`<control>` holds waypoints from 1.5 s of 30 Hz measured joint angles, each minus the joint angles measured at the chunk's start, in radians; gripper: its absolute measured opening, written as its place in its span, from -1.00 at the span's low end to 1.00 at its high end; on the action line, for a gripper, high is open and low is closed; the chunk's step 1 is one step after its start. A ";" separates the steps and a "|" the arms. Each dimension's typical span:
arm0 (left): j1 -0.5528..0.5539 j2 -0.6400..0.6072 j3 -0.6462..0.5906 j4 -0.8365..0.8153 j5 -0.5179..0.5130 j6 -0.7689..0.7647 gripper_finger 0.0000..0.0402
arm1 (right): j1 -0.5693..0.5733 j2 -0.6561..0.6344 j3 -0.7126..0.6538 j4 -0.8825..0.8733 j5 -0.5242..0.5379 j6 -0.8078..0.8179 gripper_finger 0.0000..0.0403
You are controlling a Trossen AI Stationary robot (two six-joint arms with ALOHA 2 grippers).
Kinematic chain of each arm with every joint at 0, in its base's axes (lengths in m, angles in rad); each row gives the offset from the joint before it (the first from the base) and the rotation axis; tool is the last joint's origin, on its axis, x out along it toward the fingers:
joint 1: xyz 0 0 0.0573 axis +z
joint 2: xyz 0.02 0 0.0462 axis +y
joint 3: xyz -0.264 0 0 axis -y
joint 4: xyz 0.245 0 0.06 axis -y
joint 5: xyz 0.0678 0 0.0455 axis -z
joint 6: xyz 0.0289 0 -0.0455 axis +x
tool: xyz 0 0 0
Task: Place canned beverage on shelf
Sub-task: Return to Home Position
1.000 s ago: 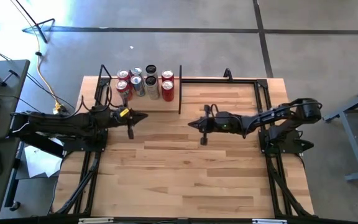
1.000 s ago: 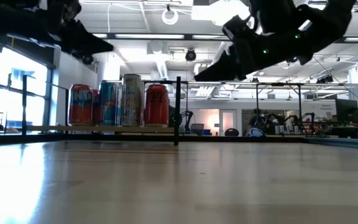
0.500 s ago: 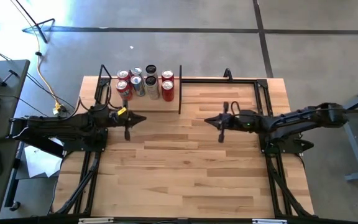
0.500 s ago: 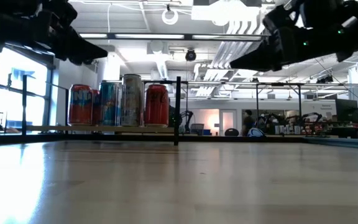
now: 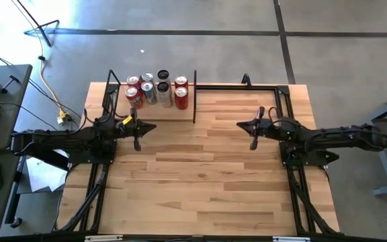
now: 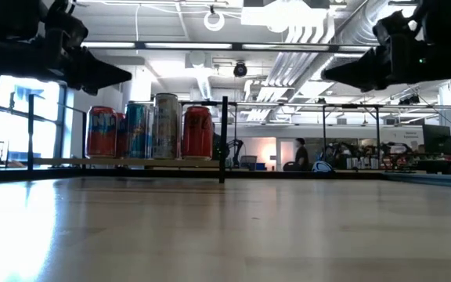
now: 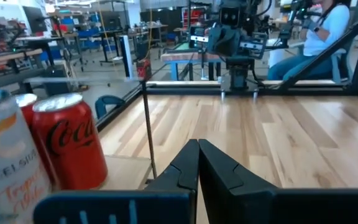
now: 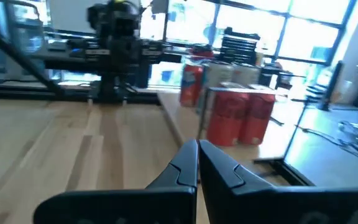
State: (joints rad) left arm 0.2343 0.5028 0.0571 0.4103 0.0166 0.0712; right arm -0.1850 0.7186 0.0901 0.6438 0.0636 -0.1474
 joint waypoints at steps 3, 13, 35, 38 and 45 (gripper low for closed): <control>0.013 -0.039 -0.032 -0.004 0.000 -0.016 -1.00 | -0.020 -0.078 -0.041 -0.016 0.007 0.013 -1.00; 0.056 -0.192 -0.046 -0.135 -0.006 -0.027 -1.00 | -0.038 -0.254 -0.079 -0.182 0.092 0.011 -1.00; 0.203 -0.500 -0.045 -0.403 -0.028 0.004 -1.00 | -0.038 -0.588 -0.080 -0.545 0.165 0.063 -1.00; 0.212 -0.499 -0.045 -0.404 -0.026 -0.003 -1.00 | -0.038 -0.637 -0.079 -0.601 0.140 0.070 -1.00; 0.213 -0.499 -0.041 -0.401 0.029 0.010 -1.00 | -0.037 -0.696 -0.078 -0.614 0.093 0.077 -1.00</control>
State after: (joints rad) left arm 0.4469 0.0036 0.0158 0.0096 0.0458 0.0811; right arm -0.2222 0.0231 0.0121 0.0299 0.1567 -0.0705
